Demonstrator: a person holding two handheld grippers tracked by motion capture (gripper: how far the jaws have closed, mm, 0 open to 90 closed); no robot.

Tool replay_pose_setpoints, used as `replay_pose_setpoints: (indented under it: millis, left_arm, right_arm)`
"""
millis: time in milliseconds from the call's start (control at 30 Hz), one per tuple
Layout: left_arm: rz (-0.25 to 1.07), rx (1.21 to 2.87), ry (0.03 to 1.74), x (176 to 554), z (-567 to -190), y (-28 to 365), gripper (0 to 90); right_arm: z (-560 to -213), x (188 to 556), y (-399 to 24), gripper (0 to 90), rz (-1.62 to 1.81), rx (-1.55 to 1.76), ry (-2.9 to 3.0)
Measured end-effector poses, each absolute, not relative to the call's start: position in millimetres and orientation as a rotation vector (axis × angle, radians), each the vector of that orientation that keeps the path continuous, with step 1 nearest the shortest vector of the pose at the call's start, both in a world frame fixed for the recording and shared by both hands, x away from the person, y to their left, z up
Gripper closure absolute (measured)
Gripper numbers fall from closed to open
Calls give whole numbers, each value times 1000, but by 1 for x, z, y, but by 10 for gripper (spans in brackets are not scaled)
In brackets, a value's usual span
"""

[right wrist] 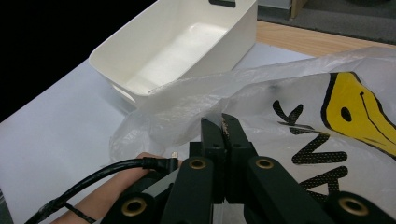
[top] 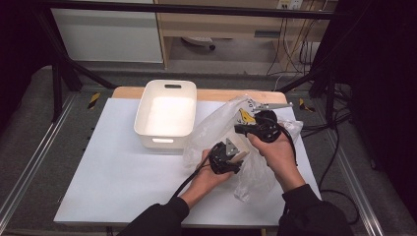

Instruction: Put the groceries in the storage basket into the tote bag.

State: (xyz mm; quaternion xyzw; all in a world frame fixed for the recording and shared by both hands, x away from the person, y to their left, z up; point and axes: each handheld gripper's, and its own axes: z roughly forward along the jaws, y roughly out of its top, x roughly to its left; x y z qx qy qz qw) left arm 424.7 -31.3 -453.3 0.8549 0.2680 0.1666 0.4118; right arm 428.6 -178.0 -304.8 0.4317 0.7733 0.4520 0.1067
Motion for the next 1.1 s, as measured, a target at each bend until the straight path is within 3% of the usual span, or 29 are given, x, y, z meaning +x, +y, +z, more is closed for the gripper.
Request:
replay_pose_setpoints:
  millis: [533, 1100]
  left_arm:
    - [387, 2106, 609, 372, -422, -7, 229]
    - [347, 1974, 710, 357, -395, 49, 200]
  right_arm:
    - [-321, 431, -186, 900, 1316, 1323, 2274]
    - [-343, 421, -187, 900, 1294, 1307, 2272]
